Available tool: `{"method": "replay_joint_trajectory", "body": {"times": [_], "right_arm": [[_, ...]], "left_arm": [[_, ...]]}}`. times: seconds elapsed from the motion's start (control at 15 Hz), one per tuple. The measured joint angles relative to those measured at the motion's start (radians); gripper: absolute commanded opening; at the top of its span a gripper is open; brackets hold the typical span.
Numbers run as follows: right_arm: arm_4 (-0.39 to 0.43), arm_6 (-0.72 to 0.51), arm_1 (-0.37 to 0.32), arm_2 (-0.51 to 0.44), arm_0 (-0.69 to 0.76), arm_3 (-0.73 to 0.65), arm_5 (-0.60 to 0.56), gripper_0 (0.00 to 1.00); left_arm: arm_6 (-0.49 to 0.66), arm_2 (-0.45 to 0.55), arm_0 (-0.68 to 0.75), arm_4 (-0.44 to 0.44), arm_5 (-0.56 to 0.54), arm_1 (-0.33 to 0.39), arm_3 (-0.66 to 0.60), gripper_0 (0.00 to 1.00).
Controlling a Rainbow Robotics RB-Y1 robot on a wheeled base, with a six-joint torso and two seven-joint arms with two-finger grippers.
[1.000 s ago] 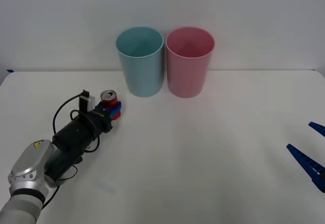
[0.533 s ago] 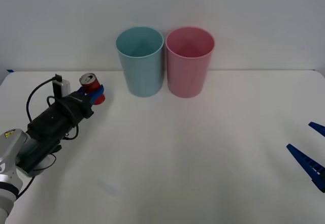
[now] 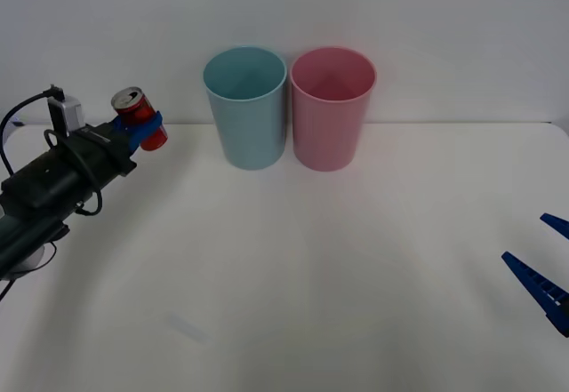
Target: Grasp the object on the table and drop it into the matching bin: aluminum can to the light blue bin, PET bottle to the pink bin.
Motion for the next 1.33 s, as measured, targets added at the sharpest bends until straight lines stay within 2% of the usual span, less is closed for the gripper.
{"method": "replay_joint_trajectory", "body": {"times": [0.27,0.53,0.8,1.0,1.33], "right_arm": [[0.000,0.000,0.000,0.000,0.000,0.000,0.000,1.00],[0.000,0.000,0.000,0.000,0.000,0.000,0.000,1.00],[0.000,0.000,0.000,0.000,0.000,0.000,0.000,1.00],[0.000,0.000,0.000,0.000,0.000,0.000,0.000,1.00],[0.000,0.000,0.000,0.000,0.000,0.000,0.000,1.00]], "left_arm": [[0.052,0.042,-0.004,-0.014,0.000,0.008,-0.081,0.00],[0.218,0.080,-0.015,-0.096,0.004,0.008,-0.181,0.00],[0.351,0.079,-0.079,-0.197,0.009,0.006,-0.197,0.00],[0.415,0.049,-0.152,-0.247,0.010,-0.001,-0.164,0.00],[0.404,0.006,-0.330,-0.317,0.010,-0.057,0.028,0.00]]}}
